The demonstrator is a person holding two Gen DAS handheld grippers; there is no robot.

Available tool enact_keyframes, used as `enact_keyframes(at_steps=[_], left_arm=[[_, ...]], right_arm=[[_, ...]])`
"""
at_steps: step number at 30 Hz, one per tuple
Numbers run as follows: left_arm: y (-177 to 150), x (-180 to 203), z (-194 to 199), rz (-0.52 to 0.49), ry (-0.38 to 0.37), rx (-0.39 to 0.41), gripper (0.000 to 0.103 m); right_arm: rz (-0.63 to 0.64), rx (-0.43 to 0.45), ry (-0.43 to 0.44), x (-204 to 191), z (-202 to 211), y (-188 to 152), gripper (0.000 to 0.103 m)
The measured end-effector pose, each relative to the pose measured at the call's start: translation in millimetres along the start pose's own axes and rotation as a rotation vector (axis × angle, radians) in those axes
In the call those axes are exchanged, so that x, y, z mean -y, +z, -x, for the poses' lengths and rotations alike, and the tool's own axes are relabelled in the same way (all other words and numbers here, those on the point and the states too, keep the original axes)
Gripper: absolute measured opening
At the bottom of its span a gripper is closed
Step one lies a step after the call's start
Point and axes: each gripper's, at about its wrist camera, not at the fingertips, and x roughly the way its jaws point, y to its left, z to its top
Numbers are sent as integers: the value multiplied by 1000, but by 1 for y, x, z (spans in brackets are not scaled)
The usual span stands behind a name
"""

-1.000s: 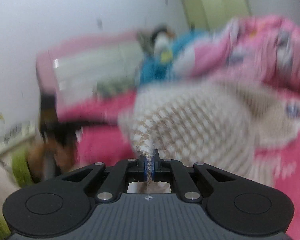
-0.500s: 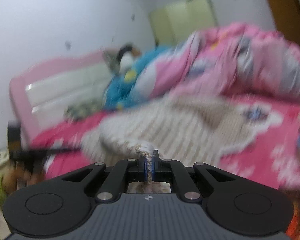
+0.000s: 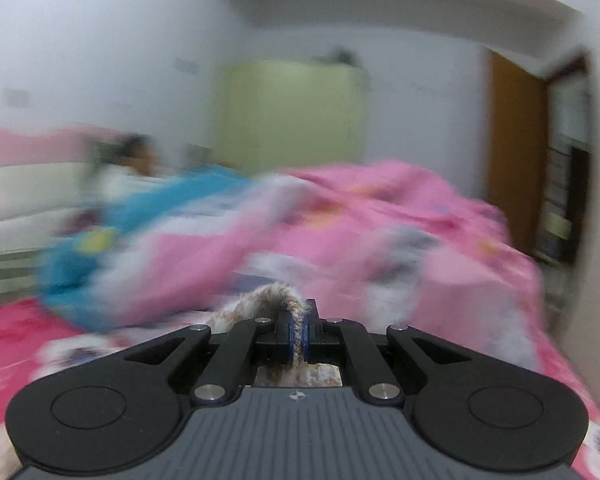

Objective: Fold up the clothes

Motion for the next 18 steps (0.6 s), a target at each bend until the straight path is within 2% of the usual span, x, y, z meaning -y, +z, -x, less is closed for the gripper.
enact_keyframes(at_steps=[1,3,4,5,6,8,12,17,18], left_arm=[[-1,-1,-4,4,-1,-9,45],[-2,-3,-11,9,-5,-27,45],[-3,-3,-14,9,-9,-34,45],[-4,-4,-18,10,-13,-42,45],[-5,-3,-21,8,-19,-49,45],[-5,-1,-30,4,-27,-70,45],[-4,6,-50,-5,-39,-104,45],[-3,19,-59,-44,-39,-111,45],[-3,22,-59,-56,-41,-109,45]], right_arm=[[0,-69,-54,5,-18,-3,8],[0,-206,-161,14,-53,-9,24],[9,-260,-186,17,-59,-18,35],[20,-310,-203,19,-62,-28,37],[44,-313,-204,18,-57,-34,37],[99,-294,-197,14,-41,-46,47],[174,-144,-227,4,16,-38,49],[260,58,29,-41,119,-48,49],[306,68,98,-58,138,-62,49]])
